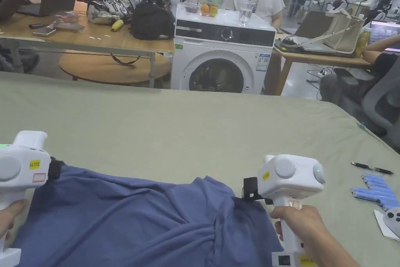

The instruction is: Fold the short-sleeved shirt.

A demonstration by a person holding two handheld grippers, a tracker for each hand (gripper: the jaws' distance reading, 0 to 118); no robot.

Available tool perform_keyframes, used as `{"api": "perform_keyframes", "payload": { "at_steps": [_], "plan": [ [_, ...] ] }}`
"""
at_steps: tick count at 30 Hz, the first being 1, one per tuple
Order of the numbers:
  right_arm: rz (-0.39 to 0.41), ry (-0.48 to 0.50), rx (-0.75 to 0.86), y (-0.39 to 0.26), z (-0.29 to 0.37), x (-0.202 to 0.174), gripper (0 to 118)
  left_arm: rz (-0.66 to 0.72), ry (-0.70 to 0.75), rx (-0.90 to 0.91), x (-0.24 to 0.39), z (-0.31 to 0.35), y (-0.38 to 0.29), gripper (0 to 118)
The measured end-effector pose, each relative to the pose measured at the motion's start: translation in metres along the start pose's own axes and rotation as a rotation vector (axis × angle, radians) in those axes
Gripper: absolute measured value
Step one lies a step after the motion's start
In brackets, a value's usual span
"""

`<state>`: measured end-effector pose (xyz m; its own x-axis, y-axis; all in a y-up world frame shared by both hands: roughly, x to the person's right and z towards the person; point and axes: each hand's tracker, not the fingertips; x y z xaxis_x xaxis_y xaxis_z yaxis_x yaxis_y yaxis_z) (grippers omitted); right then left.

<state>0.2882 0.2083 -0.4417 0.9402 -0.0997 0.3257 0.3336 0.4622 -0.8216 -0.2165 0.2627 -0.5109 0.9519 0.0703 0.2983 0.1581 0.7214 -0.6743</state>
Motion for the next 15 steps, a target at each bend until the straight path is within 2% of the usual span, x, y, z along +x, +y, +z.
{"api": "perform_keyframes", "payload": {
  "at_steps": [3, 5, 7, 8, 9, 10, 12, 15],
  "plan": [
    [0.024, 0.016, -0.088, 0.001, -0.021, -0.006, 56, 0.005, -0.006, 0.0, -0.003, 0.004, -0.006, 0],
    [0.06, -0.035, -0.066, -0.001, -0.021, -0.015, 50, 0.005, -0.006, -0.007, -0.005, 0.005, -0.009, 0],
    [0.074, -0.045, -0.049, -0.005, -0.017, -0.023, 43, 0.004, -0.006, -0.011, -0.006, 0.005, -0.011, 0],
    [0.096, -0.058, -0.042, -0.006, -0.016, -0.026, 28, 0.002, -0.008, -0.012, -0.006, 0.006, -0.012, 0],
    [0.116, -0.071, -0.031, -0.006, -0.017, -0.028, 5, 0.003, -0.008, -0.012, -0.007, 0.006, -0.013, 0],
    [0.113, -0.059, -0.036, -0.009, -0.017, -0.024, 0, 0.005, -0.009, -0.011, -0.007, 0.007, -0.013, 0],
    [0.109, -0.03, -0.001, -0.011, -0.009, -0.015, 0, 0.007, -0.015, -0.005, -0.007, 0.011, -0.013, 0],
    [0.044, 0.008, 0.15, -0.01, 0.022, -0.004, 0, 0.012, -0.016, 0.027, -0.008, 0.026, -0.009, 0]
  ]
}}
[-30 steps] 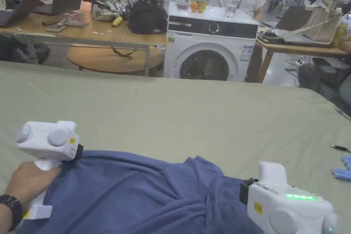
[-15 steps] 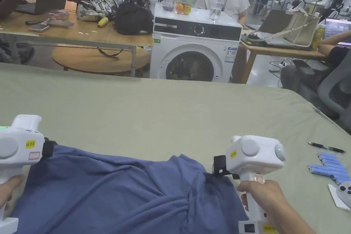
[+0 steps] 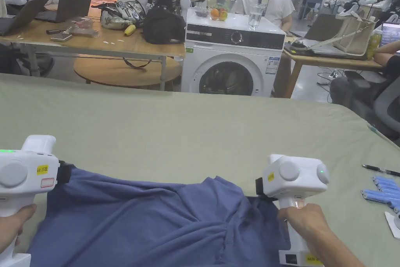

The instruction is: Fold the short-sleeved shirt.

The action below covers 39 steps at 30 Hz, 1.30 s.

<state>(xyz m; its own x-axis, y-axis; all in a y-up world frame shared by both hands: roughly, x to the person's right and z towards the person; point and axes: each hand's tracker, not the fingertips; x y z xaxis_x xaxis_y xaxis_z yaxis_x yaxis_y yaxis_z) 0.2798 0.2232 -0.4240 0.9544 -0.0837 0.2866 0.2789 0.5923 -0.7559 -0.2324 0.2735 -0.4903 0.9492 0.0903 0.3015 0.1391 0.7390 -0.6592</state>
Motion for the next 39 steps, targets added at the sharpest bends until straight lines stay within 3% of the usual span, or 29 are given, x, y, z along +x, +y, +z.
{"api": "perform_keyframes", "payload": {
  "at_steps": [4, 15, 24, 32, 39],
  "plan": [
    [-0.012, 0.031, 0.122, 0.013, 0.05, 0.011, 0, 0.011, -0.007, 0.056, -0.002, 0.029, 0.013, 0],
    [0.019, 0.053, 0.227, 0.019, 0.151, 0.011, 0, -0.018, -0.021, 0.187, 0.01, 0.124, 0.039, 0],
    [0.032, 0.094, 0.362, 0.006, 0.207, 0.005, 0, -0.016, -0.024, 0.22, 0.011, 0.156, 0.046, 0],
    [0.085, -0.01, 0.528, 0.037, 0.256, -0.002, 0, -0.002, 0.021, 0.248, -0.002, 0.173, 0.082, 0],
    [0.082, -0.067, 0.605, 0.092, 0.289, 0.002, 0, 0.023, 0.113, 0.287, -0.033, 0.192, 0.138, 0]
  ]
}}
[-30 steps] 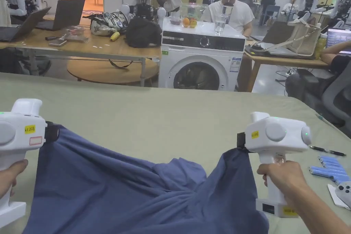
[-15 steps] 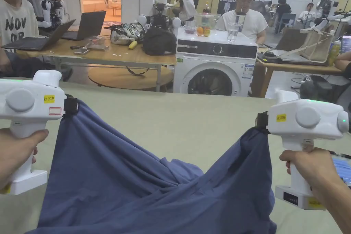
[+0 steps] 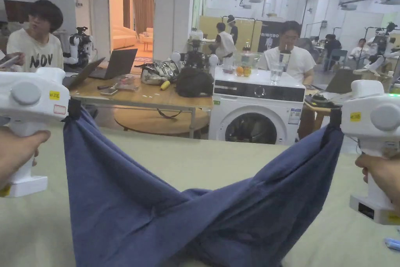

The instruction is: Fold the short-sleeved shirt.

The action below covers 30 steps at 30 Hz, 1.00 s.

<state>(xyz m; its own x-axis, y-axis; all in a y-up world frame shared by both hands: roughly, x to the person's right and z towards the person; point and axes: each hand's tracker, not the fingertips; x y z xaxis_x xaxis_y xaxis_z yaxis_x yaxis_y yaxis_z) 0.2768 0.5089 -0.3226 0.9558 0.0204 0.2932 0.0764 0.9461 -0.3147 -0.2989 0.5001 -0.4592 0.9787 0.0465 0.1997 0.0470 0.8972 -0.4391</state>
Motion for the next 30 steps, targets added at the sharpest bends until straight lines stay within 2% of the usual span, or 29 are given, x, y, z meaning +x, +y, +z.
{"api": "perform_keyframes", "payload": {
  "at_steps": [7, 16, 19, 24, 28, 30],
  "plan": [
    [0.052, -0.068, 0.041, 0.048, -0.026, 0.002, 0, 0.047, 0.053, 0.052, -0.03, 0.001, 0.055, 0],
    [0.008, -0.114, 0.101, 0.101, -0.051, 0.011, 0, 0.136, 0.114, 0.14, -0.067, 0.006, 0.104, 0],
    [0.019, -0.132, 0.112, 0.11, -0.052, 0.013, 0, 0.147, 0.124, 0.148, -0.077, 0.009, 0.11, 0],
    [0.015, -0.125, 0.089, 0.088, -0.048, 0.014, 0, 0.147, 0.124, 0.135, -0.083, 0.012, 0.089, 0],
    [0.027, -0.115, 0.018, 0.039, -0.04, 0.012, 0, 0.156, 0.105, 0.088, -0.087, 0.015, 0.042, 0],
    [0.003, -0.099, -0.019, 0.013, -0.031, 0.014, 0, 0.153, 0.097, 0.051, -0.09, 0.016, 0.014, 0]
  ]
}}
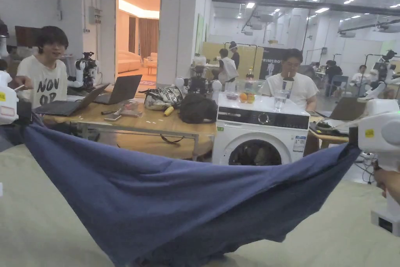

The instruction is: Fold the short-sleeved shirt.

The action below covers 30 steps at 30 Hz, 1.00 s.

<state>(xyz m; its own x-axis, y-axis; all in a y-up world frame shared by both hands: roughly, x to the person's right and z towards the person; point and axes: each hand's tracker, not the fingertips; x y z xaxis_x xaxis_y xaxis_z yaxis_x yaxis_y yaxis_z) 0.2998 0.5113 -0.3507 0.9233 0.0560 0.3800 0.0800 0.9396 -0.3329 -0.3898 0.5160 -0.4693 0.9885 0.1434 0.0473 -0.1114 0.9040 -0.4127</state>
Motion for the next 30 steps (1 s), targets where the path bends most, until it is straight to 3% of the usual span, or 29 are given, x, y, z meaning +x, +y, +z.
{"api": "perform_keyframes", "payload": {
  "at_steps": [15, 22, 24, 25, 27, 28, 29, 30],
  "plan": [
    [0.079, 0.042, -0.169, -0.194, 0.09, 0.003, 0, 0.055, -0.082, -0.138, -0.043, 0.099, -0.205, 0],
    [0.131, 0.04, -0.232, -0.257, 0.092, -0.015, 0, 0.044, 0.002, -0.224, -0.044, 0.109, -0.275, 0],
    [0.14, 0.047, -0.247, -0.268, 0.087, -0.017, 0, 0.048, 0.025, -0.256, -0.049, 0.097, -0.278, 6],
    [0.137, 0.048, -0.252, -0.272, 0.084, -0.018, 0, 0.056, 0.035, -0.274, -0.051, 0.093, -0.279, 14],
    [0.117, 0.06, -0.259, -0.279, 0.082, -0.024, 15, 0.067, 0.04, -0.285, -0.053, 0.088, -0.285, 29],
    [0.106, 0.069, -0.258, -0.281, 0.081, -0.025, 29, 0.068, 0.044, -0.289, -0.052, 0.087, -0.285, 37],
    [0.096, 0.07, -0.252, -0.282, 0.081, -0.027, 41, 0.067, 0.05, -0.287, -0.049, 0.087, -0.285, 39],
    [0.091, 0.062, -0.242, -0.283, 0.083, -0.034, 46, 0.06, 0.058, -0.279, -0.045, 0.087, -0.285, 43]
  ]
}}
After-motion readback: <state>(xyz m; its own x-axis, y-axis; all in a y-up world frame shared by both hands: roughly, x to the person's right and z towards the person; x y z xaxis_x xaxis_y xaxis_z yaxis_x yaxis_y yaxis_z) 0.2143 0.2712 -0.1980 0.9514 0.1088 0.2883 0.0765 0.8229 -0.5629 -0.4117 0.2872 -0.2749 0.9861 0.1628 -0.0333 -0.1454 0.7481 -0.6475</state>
